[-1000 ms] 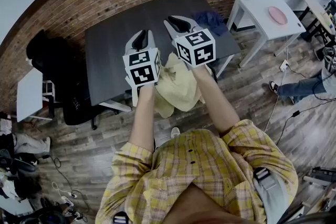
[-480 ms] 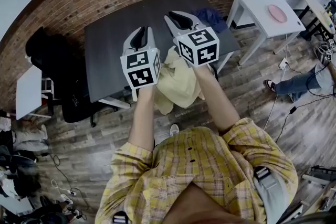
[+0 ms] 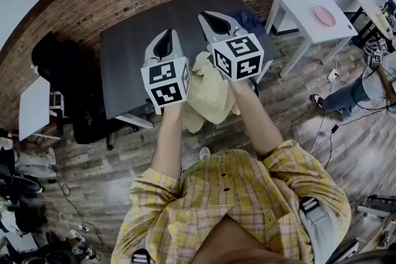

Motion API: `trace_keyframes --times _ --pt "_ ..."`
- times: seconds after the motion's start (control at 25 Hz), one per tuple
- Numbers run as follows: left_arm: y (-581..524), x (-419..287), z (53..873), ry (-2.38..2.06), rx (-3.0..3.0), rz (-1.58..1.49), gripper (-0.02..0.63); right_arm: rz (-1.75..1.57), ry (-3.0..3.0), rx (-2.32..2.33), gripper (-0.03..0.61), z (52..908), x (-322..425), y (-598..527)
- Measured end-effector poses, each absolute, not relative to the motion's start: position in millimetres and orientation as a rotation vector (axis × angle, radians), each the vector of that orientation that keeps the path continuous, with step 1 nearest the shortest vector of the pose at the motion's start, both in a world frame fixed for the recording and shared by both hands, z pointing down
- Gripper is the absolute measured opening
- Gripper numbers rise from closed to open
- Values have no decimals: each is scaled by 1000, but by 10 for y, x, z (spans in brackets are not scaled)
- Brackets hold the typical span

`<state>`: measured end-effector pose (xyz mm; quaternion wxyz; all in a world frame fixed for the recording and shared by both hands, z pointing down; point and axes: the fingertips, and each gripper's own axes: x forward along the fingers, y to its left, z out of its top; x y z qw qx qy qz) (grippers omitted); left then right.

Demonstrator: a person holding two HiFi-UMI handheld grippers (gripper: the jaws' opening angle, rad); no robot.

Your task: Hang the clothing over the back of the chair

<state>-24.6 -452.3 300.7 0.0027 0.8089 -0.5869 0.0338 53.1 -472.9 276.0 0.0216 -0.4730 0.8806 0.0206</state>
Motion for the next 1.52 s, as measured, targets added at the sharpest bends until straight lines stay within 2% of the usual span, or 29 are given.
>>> trace_keyframes --times 1.52 --pt "-3313 210 2999 -1828 2648 7 0 143 2622 -1503 0 2844 1049 -3458"
